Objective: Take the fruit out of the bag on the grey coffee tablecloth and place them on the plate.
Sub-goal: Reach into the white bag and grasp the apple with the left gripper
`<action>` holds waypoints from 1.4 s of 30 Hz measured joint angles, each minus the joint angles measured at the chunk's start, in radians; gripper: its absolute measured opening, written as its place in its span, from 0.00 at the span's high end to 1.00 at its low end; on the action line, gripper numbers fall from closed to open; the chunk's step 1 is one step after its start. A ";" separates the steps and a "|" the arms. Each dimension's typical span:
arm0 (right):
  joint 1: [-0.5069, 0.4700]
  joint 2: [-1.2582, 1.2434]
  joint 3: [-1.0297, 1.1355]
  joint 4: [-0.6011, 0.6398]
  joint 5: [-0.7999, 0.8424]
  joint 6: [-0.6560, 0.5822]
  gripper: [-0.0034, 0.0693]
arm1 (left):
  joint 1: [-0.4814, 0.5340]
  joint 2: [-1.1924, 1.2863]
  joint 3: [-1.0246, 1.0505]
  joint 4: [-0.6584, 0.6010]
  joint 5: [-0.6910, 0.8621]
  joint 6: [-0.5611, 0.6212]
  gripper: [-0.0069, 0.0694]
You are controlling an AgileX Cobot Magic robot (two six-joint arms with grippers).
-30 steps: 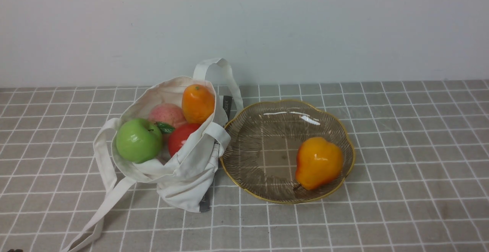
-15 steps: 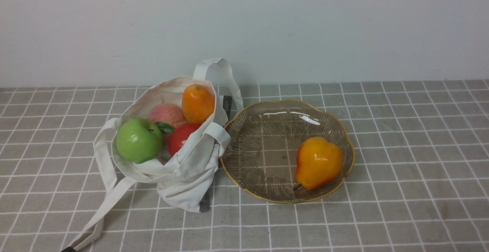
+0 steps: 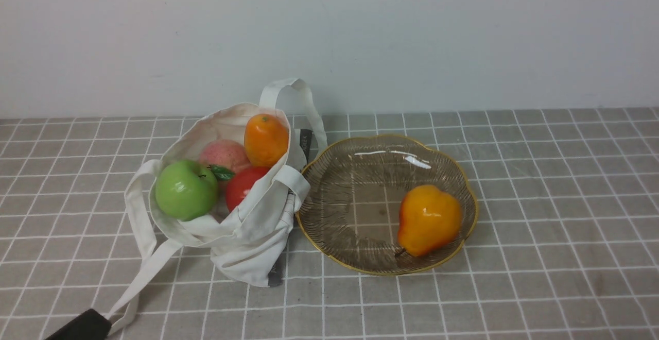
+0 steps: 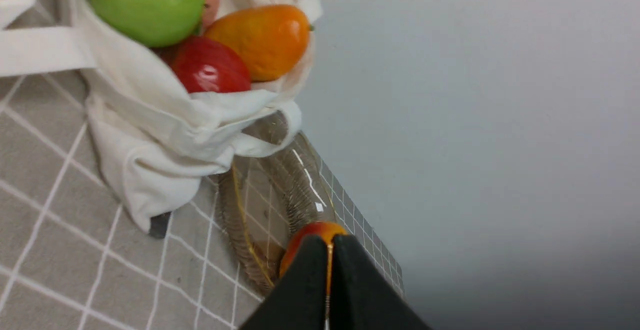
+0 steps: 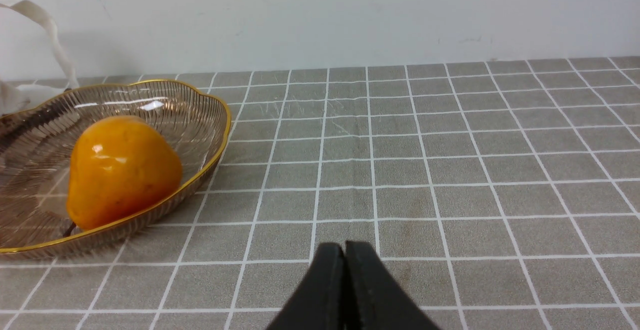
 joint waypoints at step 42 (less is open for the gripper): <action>0.000 0.000 0.000 0.000 0.000 0.000 0.97 | 0.000 1.669 -1.122 0.813 0.327 0.110 0.12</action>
